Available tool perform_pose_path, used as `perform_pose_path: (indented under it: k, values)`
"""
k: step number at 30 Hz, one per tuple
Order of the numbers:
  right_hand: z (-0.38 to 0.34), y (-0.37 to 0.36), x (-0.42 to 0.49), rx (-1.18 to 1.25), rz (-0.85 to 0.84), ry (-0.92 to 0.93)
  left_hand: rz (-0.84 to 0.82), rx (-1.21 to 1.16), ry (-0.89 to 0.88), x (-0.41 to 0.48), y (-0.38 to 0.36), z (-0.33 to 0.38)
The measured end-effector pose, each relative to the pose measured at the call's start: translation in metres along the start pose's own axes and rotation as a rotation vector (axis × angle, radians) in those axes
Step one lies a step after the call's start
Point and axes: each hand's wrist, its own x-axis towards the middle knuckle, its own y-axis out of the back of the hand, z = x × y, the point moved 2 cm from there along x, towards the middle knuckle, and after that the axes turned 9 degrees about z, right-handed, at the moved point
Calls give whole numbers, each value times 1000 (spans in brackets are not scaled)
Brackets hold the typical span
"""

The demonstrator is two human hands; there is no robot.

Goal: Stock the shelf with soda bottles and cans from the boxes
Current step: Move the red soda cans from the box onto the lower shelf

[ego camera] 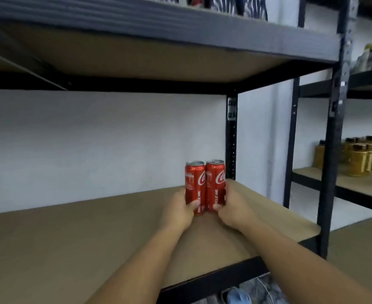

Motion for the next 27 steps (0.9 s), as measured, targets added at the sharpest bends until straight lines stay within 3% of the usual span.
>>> perform_pose_path:
  k: [6,14,21,27]
  values:
    - [17,-9,48,-30,84,-28,18,24,13,53,-42,-4]
    - [30,-11,64,-25,269,-48,96,48,-49,61,-46,-11]
    - [34,-15,67,-145,242,23,31,121,-112,57,-51,-11]
    - [43,-22,78,-272,179,50,-103,355,-147,63,-59,-16]
